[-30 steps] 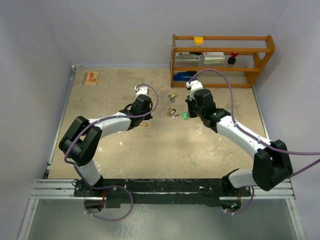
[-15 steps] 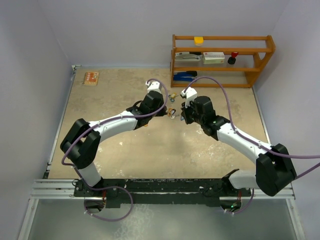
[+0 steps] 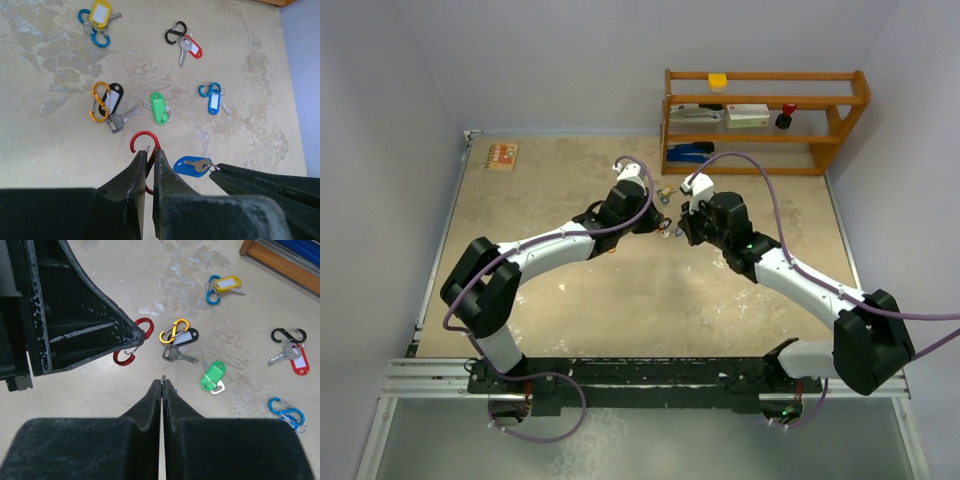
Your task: Put the keys on the keyring
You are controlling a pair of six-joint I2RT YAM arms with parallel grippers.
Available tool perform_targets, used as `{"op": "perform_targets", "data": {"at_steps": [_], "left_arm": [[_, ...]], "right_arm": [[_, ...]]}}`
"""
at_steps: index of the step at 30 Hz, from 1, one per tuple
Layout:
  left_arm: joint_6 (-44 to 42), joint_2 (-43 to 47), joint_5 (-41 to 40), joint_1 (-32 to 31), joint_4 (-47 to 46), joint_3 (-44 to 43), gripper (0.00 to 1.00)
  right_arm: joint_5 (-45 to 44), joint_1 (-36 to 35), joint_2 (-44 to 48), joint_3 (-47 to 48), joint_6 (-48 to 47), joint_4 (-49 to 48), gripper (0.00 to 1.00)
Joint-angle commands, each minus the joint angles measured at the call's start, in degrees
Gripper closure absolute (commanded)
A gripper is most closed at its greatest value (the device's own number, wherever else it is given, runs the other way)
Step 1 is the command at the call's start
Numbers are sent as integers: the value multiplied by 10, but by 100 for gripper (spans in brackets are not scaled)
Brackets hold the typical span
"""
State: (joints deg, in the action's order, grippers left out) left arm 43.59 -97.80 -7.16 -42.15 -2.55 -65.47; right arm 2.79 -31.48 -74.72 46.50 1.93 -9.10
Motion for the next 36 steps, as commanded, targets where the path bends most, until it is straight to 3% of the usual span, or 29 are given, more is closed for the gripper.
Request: {"op": "perform_targets", "data": {"at_steps": [1,36], "left_arm": [[17,25,35,-1,-38,-10,100],[25,6,65,-6,-58,-25,100]], "right_arm": [[13,-4,5,0,-10,-31,100],[30,-9,-6,-1,-13,-43,100]]}}
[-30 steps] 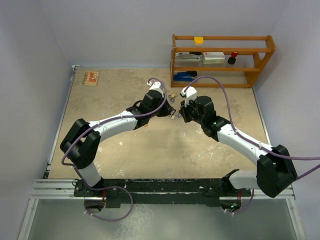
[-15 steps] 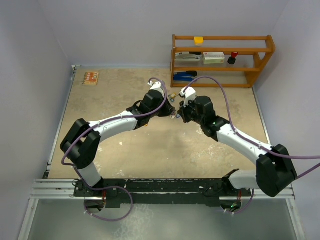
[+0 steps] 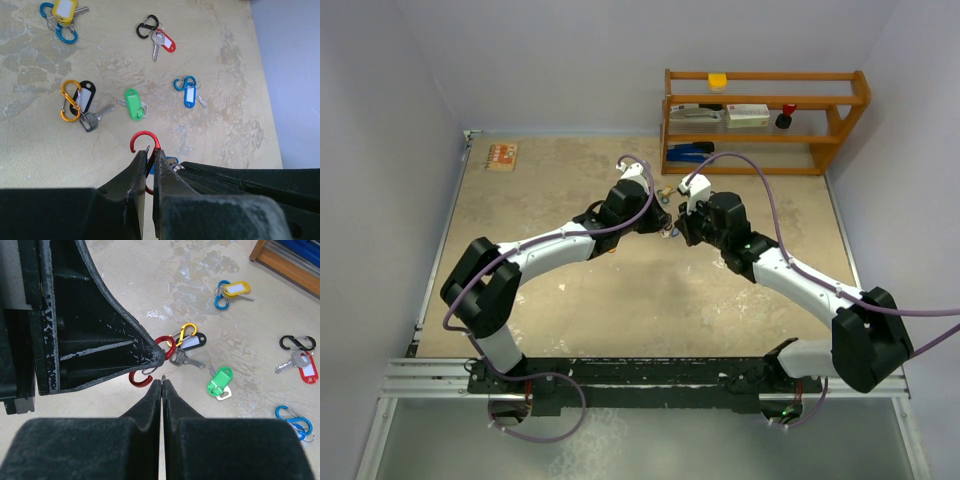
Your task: Put the keys on the keyring
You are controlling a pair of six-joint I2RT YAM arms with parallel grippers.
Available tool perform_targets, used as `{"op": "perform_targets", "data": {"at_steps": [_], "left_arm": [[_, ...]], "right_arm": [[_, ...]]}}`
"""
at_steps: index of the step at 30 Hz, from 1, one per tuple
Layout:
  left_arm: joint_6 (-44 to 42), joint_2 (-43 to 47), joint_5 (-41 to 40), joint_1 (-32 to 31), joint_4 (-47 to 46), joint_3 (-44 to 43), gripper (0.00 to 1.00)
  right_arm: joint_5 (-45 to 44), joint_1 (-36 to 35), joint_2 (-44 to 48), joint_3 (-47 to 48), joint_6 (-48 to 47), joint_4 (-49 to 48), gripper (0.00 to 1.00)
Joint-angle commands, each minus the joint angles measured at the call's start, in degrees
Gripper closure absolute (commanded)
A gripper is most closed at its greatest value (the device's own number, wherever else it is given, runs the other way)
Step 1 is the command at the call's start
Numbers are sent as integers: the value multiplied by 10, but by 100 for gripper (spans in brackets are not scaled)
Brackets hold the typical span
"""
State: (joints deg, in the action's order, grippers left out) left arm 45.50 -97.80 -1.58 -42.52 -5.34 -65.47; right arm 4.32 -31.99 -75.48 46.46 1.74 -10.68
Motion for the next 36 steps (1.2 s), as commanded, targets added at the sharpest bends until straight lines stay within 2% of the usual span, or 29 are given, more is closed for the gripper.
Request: {"op": "perform_targets", "data": {"at_steps": [1,36], "left_arm": [[6,5,10,-3,-31,-25,100],[5,-5,24,-10,-37,-28,100]], "right_arm": [[16,-4,2,-1,-11,-27,100],[15,-11,0,1,-15,-32,100]]}}
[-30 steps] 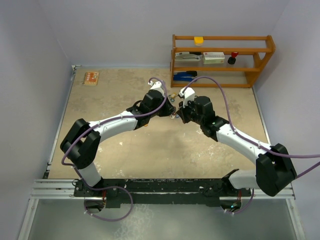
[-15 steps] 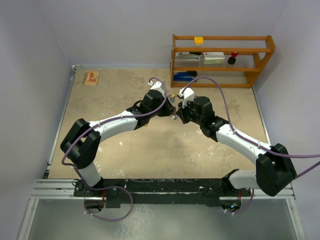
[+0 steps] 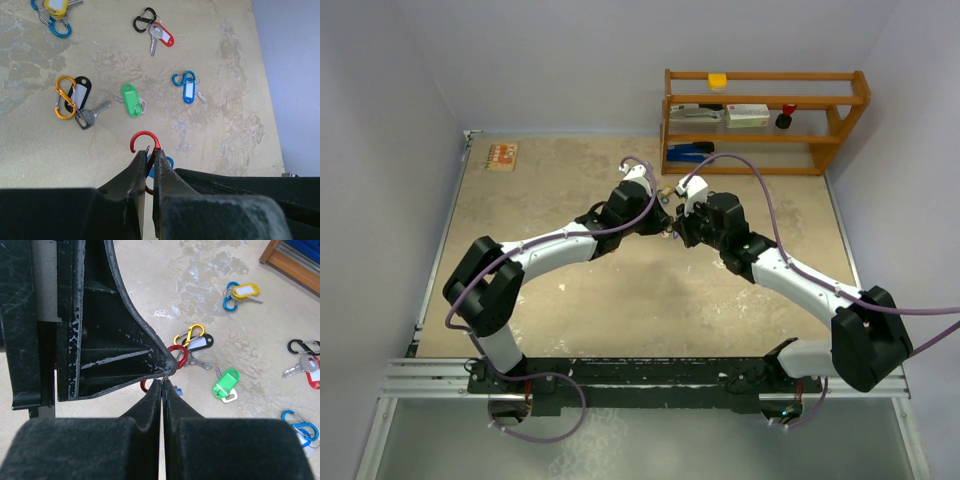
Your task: Put the keys on the keyring
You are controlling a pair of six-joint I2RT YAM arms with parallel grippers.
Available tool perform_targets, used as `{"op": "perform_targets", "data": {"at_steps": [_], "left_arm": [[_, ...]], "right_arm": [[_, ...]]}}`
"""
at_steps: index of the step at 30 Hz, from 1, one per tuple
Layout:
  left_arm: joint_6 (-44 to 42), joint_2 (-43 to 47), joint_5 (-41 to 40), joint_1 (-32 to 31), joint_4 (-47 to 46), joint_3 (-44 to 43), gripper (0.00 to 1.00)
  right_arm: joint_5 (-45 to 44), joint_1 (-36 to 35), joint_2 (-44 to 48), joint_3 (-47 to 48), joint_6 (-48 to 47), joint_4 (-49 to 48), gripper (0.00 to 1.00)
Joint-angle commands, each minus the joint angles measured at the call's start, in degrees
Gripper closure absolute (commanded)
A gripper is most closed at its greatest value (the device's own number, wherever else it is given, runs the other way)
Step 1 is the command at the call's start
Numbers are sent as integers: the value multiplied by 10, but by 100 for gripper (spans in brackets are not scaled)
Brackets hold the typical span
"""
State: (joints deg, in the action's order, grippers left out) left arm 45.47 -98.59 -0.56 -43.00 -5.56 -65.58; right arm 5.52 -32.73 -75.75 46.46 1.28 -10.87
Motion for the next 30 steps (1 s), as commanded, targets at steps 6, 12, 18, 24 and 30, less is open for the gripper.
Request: {"op": "perform_targets", "data": {"at_steps": [6,12,18,24,30], "left_arm": [[4,3,6,-5,-35,-31,100],[4,5,1,-6,-39,-38,100],[5,2,-1,-6,-40,-42,100],[6,2,-6,-6,-41,-44,100],[7,-4,-9,-6,-41,-50,100]], "right_arm": [[8,-5,3,0,-13,-27,100],[12,-5,6,-1,-14,-23,100],[16,-7,8,-1,-15,-19,100],[16,-8,12,0,-17,-13,100],[16,-10,17,-1,-19,-8,100]]}}
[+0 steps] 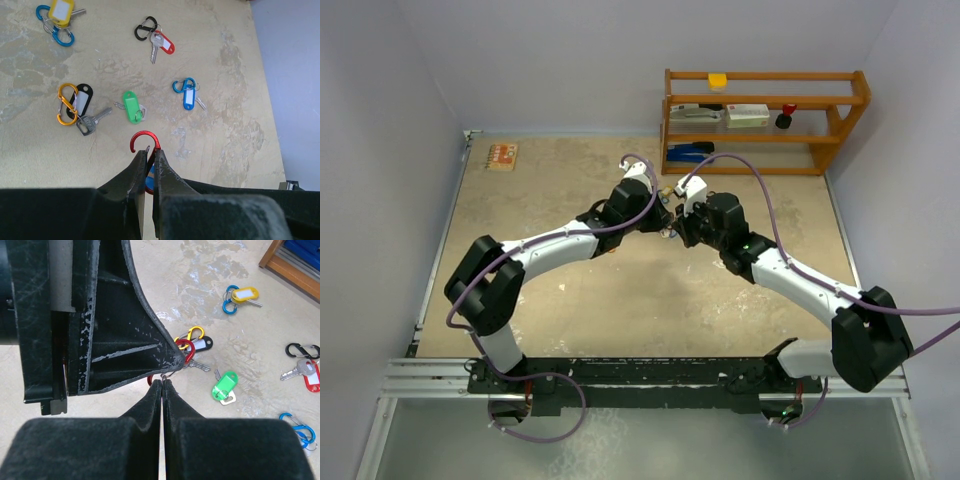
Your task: Put the keys on the keyring
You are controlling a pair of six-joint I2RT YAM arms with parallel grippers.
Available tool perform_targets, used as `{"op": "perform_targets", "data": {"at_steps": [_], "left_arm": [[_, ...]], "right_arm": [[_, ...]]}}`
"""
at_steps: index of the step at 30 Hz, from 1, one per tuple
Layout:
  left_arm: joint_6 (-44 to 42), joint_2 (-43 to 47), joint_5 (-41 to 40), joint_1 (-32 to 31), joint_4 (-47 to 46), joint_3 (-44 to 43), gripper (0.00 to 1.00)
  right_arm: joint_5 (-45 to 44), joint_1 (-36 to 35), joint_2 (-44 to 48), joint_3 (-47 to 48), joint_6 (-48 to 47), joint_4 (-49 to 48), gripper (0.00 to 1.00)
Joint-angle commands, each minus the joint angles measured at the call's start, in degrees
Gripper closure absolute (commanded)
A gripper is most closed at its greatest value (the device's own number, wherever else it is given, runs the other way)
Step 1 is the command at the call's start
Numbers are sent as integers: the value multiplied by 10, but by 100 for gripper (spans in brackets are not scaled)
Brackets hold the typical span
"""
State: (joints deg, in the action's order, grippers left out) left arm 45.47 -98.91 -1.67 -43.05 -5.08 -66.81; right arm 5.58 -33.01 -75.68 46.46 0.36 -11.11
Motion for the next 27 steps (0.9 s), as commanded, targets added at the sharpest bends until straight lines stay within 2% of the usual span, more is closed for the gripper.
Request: {"op": "perform_targets", "data": {"at_steps": [1,20,22,25,27], "left_arm": [[8,-1,1,-5,-46,-38,100],[15,-16,-8,-4,-42,-50,100],[17,-19,-13,-3,-36,-52,89],[20,-20,-23,-2,-31,-52,68],[20,-18,-28,-1,-27,-52,60]], "right_arm": [[15,-7,17,-1,-10,-5,100],[11,-11,22,0,-11,-1,100],[6,-11,23,0,-11,0,100],[3,-11,24,0,-11,1,100],[0,-11,23,1,-11,2,100]]}}
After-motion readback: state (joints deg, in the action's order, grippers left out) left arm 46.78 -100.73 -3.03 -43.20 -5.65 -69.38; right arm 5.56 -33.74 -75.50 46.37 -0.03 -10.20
